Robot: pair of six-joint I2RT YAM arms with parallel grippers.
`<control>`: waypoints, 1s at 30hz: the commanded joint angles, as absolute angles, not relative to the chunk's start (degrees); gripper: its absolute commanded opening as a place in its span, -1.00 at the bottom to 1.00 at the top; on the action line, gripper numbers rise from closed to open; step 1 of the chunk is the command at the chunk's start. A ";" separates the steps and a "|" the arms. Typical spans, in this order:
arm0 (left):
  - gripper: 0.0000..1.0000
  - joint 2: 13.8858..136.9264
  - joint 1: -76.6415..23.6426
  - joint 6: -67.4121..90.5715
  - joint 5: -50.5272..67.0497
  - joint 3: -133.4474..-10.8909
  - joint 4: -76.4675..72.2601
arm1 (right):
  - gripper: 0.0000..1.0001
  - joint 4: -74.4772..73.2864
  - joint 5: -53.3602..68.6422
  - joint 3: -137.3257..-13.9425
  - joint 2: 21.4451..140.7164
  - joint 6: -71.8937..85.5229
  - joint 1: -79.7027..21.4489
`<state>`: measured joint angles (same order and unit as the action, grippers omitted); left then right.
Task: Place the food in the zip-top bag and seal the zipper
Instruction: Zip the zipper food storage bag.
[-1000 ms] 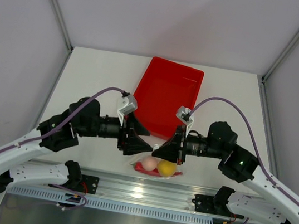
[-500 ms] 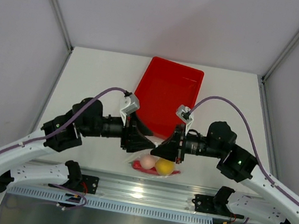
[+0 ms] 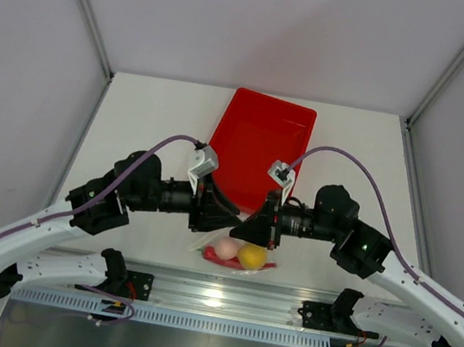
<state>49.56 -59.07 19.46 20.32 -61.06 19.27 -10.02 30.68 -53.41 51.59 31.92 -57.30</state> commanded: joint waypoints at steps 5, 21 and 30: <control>-0.30 48.96 -58.89 19.42 21.71 -60.73 17.67 | -1.00 -5.80 29.00 -53.88 52.03 34.19 -57.04; -0.81 47.99 -58.89 19.51 21.10 -60.56 17.84 | -1.00 -4.75 28.92 -53.35 51.68 35.16 -56.07; -0.99 48.25 -58.80 20.13 20.13 -61.35 19.24 | -1.00 -0.63 26.99 -51.34 50.02 35.33 -56.34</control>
<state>48.84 -59.05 19.49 20.60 -60.53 18.96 -5.91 29.12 -52.60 51.96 35.05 -56.40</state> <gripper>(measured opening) 0.038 0.003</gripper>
